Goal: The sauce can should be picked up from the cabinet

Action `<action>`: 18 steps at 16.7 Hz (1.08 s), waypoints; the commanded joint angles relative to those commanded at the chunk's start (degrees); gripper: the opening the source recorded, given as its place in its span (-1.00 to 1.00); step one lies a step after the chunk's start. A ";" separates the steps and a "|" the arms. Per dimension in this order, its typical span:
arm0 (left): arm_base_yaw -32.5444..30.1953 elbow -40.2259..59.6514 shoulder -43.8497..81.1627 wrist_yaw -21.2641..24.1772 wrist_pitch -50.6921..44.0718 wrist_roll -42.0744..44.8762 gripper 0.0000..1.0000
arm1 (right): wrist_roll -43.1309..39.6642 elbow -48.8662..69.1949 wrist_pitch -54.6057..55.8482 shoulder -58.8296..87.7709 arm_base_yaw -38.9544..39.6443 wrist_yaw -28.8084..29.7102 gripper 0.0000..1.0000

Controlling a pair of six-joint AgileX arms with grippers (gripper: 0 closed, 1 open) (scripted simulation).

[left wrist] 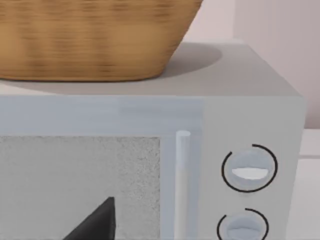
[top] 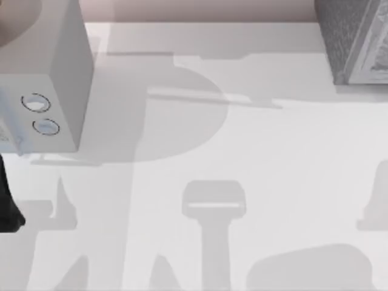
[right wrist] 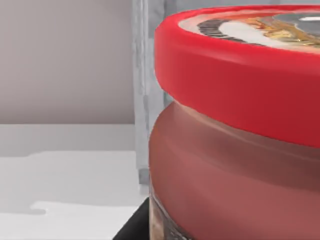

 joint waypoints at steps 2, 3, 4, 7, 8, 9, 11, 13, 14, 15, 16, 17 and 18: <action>0.00 0.00 0.00 0.00 0.00 0.00 1.00 | 0.11 -0.02 -0.13 0.29 0.18 0.06 -1.00; 0.00 0.00 0.00 0.00 0.00 0.00 1.00 | 0.12 0.29 0.26 0.86 0.34 -0.05 -1.00; 0.00 0.00 0.00 0.00 0.00 0.00 1.00 | 0.12 0.92 1.08 2.02 0.66 -0.27 -1.00; 0.00 0.00 0.00 0.00 0.00 0.00 1.00 | 0.17 4.59 5.78 9.16 2.49 -1.47 -1.00; 0.00 0.00 0.00 0.00 0.00 0.00 1.00 | 0.19 6.34 8.01 12.74 3.33 -2.02 -1.00; 0.00 0.00 0.00 0.00 0.00 0.00 1.00 | 0.21 8.29 10.51 16.90 4.27 -2.63 -1.00; 0.00 0.00 0.00 0.00 0.00 0.00 1.00 | 0.25 12.74 16.17 26.82 6.33 -3.97 -1.00; 0.00 0.00 0.00 0.00 0.00 0.00 1.00 | 0.30 17.81 22.58 38.42 8.60 -5.43 -1.00; 0.00 0.00 0.00 0.00 0.00 0.00 1.00 | 0.31 20.53 26.01 44.64 9.78 -6.20 -1.00; 0.00 0.00 0.00 0.00 0.00 0.00 1.00 | 0.32 23.34 29.54 51.03 10.99 -6.97 -1.00; 0.00 0.00 0.00 0.00 0.00 0.00 1.00 | 0.33 26.21 33.13 57.52 12.19 -7.74 -1.00; 0.00 0.00 0.00 0.00 0.00 0.00 1.00 | 0.33 29.09 36.74 64.06 13.39 -8.50 -1.00; 0.00 0.00 0.00 0.00 0.00 0.00 1.00 | 0.32 31.96 40.33 70.57 14.57 -9.25 -1.00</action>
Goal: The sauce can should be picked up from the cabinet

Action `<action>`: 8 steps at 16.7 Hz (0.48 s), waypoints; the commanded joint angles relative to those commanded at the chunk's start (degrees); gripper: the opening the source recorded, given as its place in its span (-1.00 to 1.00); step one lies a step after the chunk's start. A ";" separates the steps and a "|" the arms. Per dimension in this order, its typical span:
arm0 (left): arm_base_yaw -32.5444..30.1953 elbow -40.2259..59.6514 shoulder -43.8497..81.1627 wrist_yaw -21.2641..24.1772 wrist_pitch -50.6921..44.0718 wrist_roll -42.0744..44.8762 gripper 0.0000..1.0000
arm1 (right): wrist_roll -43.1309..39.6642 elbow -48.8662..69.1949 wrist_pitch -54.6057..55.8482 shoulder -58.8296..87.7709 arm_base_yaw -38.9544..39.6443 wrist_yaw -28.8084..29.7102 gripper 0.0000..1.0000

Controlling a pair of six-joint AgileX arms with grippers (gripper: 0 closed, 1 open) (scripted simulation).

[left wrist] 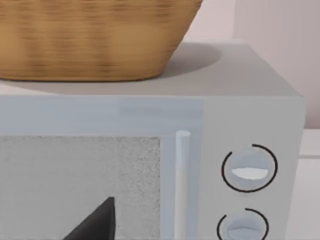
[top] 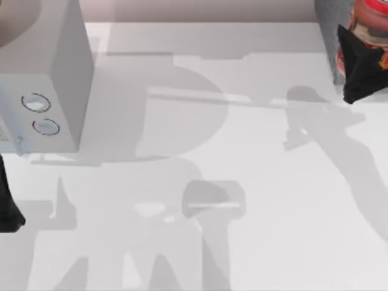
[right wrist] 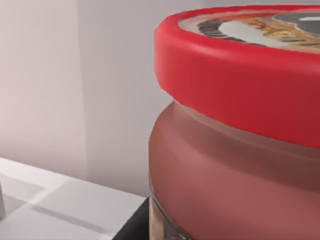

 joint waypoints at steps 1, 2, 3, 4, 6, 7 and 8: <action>0.00 0.00 0.00 0.00 0.00 0.00 1.00 | -0.01 2.83 3.54 6.43 1.16 -0.73 -1.00; 0.00 0.00 0.00 0.00 0.00 0.00 1.00 | -0.03 5.59 6.99 12.72 2.28 -1.44 -1.00; 0.00 0.00 0.00 0.00 0.00 0.00 1.00 | -0.04 8.26 10.34 18.82 3.38 -2.14 -1.00; 0.00 0.00 0.00 0.00 0.00 0.00 1.00 | -0.05 10.82 13.55 24.66 4.43 -2.80 -1.00; 0.00 0.00 0.00 0.00 0.00 0.00 1.00 | -0.03 15.45 19.40 35.34 6.40 -4.05 -1.00; 0.00 0.00 0.00 0.00 0.00 0.00 1.00 | 0.00 17.49 21.99 40.10 7.29 -4.61 -1.00; 0.00 0.00 0.00 0.00 0.00 0.00 1.00 | 0.04 19.32 24.32 44.41 8.11 -5.14 -1.00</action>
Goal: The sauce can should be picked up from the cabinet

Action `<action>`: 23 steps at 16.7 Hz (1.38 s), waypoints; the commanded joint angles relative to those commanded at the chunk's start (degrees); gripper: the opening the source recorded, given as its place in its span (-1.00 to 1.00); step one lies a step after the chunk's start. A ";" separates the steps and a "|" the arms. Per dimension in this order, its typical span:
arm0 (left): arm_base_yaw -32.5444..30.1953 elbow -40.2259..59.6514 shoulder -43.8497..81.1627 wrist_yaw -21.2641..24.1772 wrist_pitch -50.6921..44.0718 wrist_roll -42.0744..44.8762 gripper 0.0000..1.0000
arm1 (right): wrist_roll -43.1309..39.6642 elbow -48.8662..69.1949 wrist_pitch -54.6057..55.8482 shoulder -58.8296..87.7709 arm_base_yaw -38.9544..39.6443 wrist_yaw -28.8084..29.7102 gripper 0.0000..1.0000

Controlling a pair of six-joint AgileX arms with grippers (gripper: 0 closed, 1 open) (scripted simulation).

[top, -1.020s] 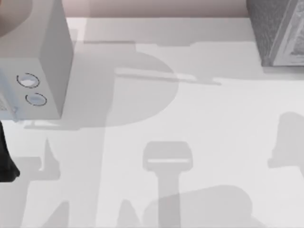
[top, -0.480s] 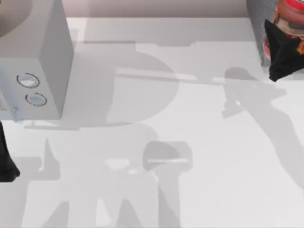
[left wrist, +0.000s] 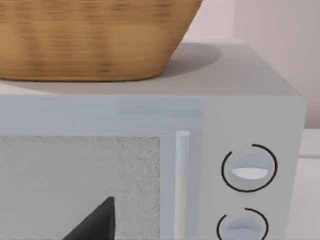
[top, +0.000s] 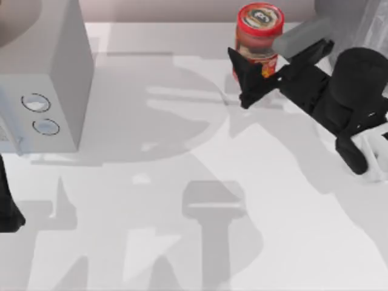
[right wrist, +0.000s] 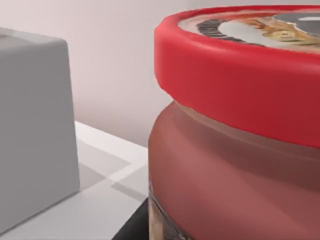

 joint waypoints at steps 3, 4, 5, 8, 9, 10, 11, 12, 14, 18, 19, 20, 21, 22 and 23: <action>0.00 0.00 0.00 0.00 0.00 0.00 1.00 | 0.16 4.16 5.37 9.96 1.96 -1.25 -1.00; 0.00 0.00 0.00 0.00 0.00 0.00 1.00 | 0.22 5.10 6.59 12.21 2.43 -1.55 -1.00; 0.00 0.00 0.00 0.00 0.00 0.00 1.00 | 0.27 5.80 7.51 13.89 2.79 -1.79 -1.00; 0.00 0.00 0.00 0.00 0.00 0.00 1.00 | 0.33 6.50 8.44 15.57 3.16 -2.03 -1.00; 0.00 0.00 0.00 0.00 0.00 0.00 1.00 | 0.33 6.50 8.44 15.57 3.16 -2.03 -1.00; 0.00 0.00 0.00 0.00 0.00 0.00 1.00 | 0.33 6.50 8.44 15.57 3.16 -2.03 -1.00; 0.00 0.00 0.00 0.00 0.00 0.00 1.00 | 0.33 6.50 8.44 15.57 3.16 -2.03 -1.00; 0.00 0.00 0.00 0.00 0.00 0.00 1.00 | 0.43 6.22 8.29 15.51 2.85 -2.01 -1.00; 0.00 0.00 0.00 0.00 0.00 0.00 1.00 | 0.39 7.20 8.03 16.38 3.04 -1.86 -1.00; 0.00 0.00 0.00 0.00 0.00 0.00 1.00 | 0.28 15.84 5.68 22.05 4.21 -0.75 -1.00; 0.00 0.00 0.00 0.00 0.00 0.00 1.00 | 0.25 18.53 4.93 23.67 4.57 -0.44 -1.00; 0.00 0.00 0.00 0.00 0.00 0.00 1.00 | 0.23 20.72 4.21 25.11 4.89 -0.14 -1.00; 0.00 0.00 0.00 0.00 0.00 0.00 1.00 | 0.20 22.30 3.59 26.27 5.16 0.10 -1.00; 0.00 0.00 0.00 0.00 0.00 0.00 1.00 | 0.19 23.26 3.15 27.02 5.33 0.26 -1.00; 0.00 0.00 0.00 0.00 0.00 0.00 1.00 | 0.18 23.62 2.97 27.30 5.39 0.33 -1.00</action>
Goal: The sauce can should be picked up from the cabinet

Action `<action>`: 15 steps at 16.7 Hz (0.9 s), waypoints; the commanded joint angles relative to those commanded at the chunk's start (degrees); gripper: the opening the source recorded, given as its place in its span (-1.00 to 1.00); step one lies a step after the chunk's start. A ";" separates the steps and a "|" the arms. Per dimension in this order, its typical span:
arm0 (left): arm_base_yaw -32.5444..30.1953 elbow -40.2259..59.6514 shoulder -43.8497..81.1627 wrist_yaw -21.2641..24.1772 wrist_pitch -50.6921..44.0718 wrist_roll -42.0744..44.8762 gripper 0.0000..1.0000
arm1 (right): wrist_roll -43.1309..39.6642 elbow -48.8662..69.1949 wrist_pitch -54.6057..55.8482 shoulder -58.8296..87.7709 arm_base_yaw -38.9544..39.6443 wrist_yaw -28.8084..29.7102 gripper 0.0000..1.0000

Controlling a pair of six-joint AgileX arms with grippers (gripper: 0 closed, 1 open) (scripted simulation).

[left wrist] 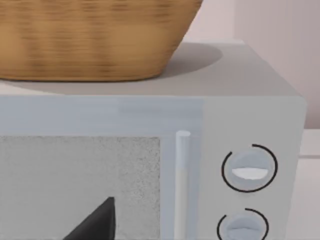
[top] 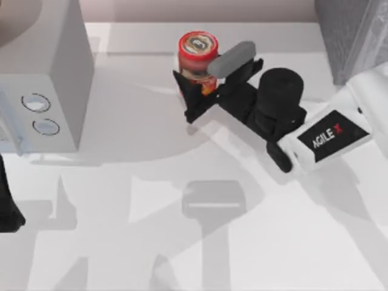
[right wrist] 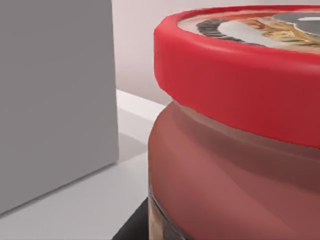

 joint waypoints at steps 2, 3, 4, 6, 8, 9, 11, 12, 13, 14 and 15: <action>0.00 0.00 0.00 0.00 0.00 0.00 1.00 | 0.00 0.00 0.00 0.00 0.00 0.00 -1.00; 0.00 0.00 0.00 0.00 0.00 0.00 1.00 | 0.00 0.00 0.00 0.00 0.00 0.00 -1.00; 0.00 0.00 0.00 0.00 0.00 0.00 1.00 | 0.00 0.00 0.00 0.00 0.00 0.00 -0.85; 0.00 0.00 0.00 0.00 0.00 0.00 1.00 | 0.00 0.00 0.00 0.00 0.00 0.00 -0.55; 0.00 0.00 0.00 0.00 0.00 0.00 1.00 | 0.00 0.00 0.00 0.00 0.00 0.00 -0.25; 0.00 0.00 0.00 0.00 0.00 0.00 1.00 | 0.00 0.00 0.00 0.00 0.00 0.00 -0.10; 0.00 0.00 0.00 0.00 0.00 0.00 1.00 | 0.00 0.00 0.00 0.00 0.00 0.00 0.21; 0.00 0.00 0.00 0.00 0.00 0.00 1.00 | 0.00 0.00 0.00 0.00 0.00 0.00 0.36; 0.00 0.00 0.00 0.00 0.00 0.00 1.00 | 0.00 0.00 0.00 0.00 0.00 0.00 0.51; 0.00 0.00 0.00 0.00 0.00 0.00 1.00 | 0.00 0.00 0.00 0.00 0.00 0.00 0.66; 0.00 0.00 0.00 0.00 0.00 0.00 1.00 | 0.00 0.00 0.00 0.00 0.00 0.00 0.81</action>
